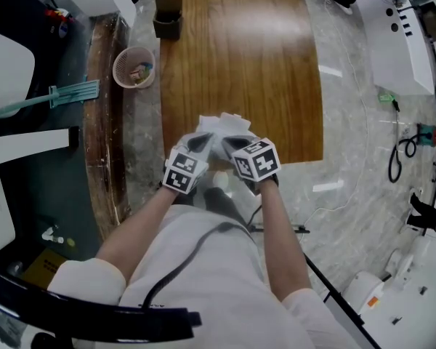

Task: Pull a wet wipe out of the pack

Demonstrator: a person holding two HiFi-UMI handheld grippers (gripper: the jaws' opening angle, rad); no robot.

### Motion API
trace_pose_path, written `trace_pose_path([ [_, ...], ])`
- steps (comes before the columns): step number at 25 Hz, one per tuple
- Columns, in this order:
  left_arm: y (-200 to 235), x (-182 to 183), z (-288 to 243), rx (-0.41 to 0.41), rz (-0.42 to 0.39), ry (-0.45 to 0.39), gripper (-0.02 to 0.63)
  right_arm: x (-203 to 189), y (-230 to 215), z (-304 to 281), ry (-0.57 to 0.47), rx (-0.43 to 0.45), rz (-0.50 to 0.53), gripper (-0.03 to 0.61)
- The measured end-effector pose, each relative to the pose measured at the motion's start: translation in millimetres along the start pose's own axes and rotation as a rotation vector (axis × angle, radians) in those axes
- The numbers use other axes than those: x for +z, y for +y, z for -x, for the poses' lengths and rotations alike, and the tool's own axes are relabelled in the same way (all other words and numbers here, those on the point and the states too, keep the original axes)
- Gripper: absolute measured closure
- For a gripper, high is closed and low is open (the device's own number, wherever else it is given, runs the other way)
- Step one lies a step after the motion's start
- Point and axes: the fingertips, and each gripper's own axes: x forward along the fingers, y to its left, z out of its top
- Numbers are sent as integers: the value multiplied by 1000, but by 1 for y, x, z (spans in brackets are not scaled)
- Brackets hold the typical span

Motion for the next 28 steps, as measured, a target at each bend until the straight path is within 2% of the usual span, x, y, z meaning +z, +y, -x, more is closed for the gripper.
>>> trace_pose_path([
  [4, -1, 2, 2, 5, -4, 2, 606, 6, -2, 11, -81, -20, -19, 566],
  [22, -9, 14, 7, 42, -13, -19, 583, 32, -3, 56, -303, -35, -15, 566],
  [28, -16, 19, 9, 45, -21, -26, 536, 37, -3, 72, -360, -42, -3, 567],
])
